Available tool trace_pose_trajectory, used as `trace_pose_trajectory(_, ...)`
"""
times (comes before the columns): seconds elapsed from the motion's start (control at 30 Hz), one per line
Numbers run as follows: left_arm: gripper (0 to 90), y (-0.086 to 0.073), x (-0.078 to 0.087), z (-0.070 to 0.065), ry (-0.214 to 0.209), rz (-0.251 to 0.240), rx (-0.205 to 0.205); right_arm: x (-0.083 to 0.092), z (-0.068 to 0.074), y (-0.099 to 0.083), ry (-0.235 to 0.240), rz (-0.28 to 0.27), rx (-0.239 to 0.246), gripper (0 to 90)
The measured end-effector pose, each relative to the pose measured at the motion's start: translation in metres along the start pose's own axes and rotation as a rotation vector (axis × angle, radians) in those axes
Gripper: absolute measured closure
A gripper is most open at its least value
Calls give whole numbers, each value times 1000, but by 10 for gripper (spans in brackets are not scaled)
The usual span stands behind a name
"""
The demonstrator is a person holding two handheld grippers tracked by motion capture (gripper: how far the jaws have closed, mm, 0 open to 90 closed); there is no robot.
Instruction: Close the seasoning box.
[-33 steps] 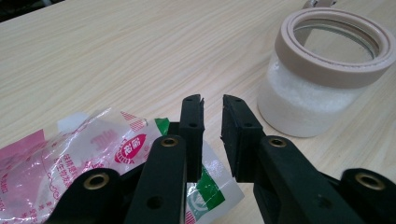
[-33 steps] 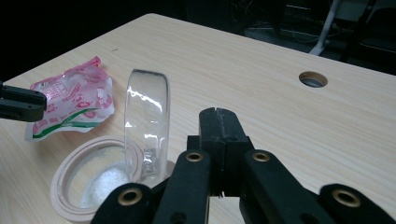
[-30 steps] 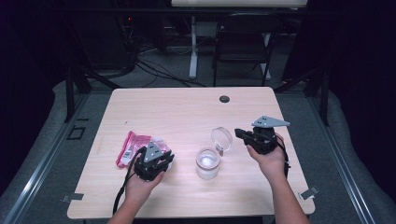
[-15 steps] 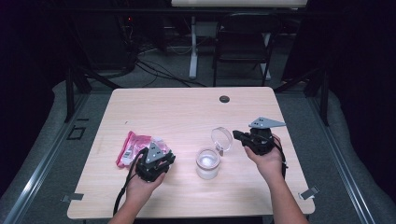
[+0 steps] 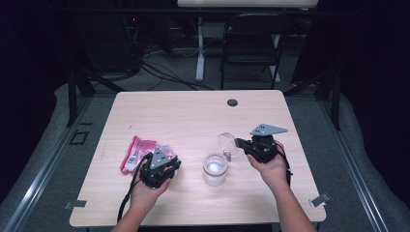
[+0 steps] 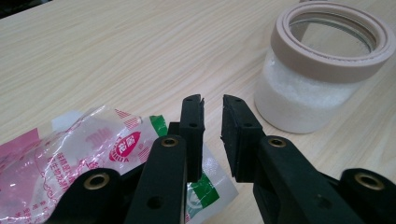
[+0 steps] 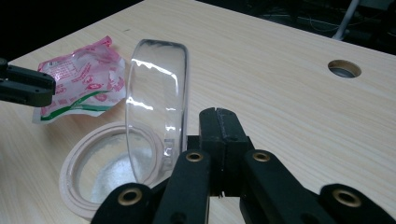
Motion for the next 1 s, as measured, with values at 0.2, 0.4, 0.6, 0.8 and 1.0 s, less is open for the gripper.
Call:
trace_pose_trajectory(0.2,776,0,2,5,7,-3,10,-7,15,-2,37,27,40,900)
trace_pose_trajectory(0.4,766,-1,5,10,15,-6,27,-14,35,-3,81,49,95,899)
trace_pose_trajectory(0.6,757,-2,6,15,19,-9,36,-17,46,-3,104,54,118,885)
trace_pose_trajectory(0.8,742,-3,6,17,19,-10,44,-17,50,-3,116,59,129,864)
trace_pose_trajectory(1.0,710,-4,6,20,16,-6,58,-19,55,-3,136,64,135,814)
Point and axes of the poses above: each handheld gripper's, and its own axes: x roughly backward along the jaws, y roughly out of its top, z roughly to its left, the point moved 8 cm from there along -x, roughly forward along the jaws, and after that the axes turned 5 degrees about z, right-handed, at the moved point
